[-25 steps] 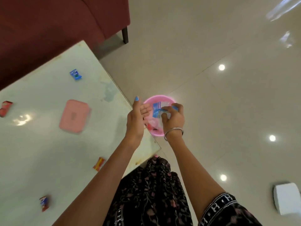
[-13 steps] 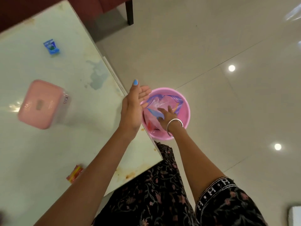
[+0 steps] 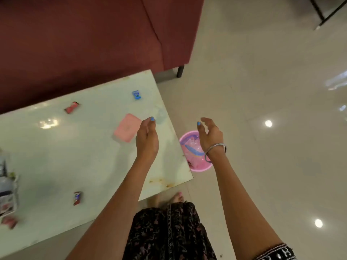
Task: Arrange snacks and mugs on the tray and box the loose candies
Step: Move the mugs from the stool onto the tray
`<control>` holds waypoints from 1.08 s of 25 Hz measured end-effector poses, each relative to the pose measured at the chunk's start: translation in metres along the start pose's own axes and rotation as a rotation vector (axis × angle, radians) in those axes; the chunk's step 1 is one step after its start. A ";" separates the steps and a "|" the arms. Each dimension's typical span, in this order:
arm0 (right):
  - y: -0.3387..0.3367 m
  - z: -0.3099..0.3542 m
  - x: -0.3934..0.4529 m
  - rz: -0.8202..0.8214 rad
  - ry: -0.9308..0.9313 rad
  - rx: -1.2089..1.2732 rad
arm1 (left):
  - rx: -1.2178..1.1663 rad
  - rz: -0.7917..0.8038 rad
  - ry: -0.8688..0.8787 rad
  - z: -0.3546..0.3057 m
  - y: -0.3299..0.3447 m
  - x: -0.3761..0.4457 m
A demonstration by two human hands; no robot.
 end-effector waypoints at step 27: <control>0.412 0.299 -0.349 0.486 -0.641 -0.193 | -0.154 -0.556 0.107 0.106 -0.522 -0.327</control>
Point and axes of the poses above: each hand's wrist, its own x-axis towards the middle knuckle, its own y-axis out of the palm, z = x × y, the point moved 3 cm from there along x, towards the middle knuckle, and after that the axes turned 14 degrees about z, right-handed, at the moved point
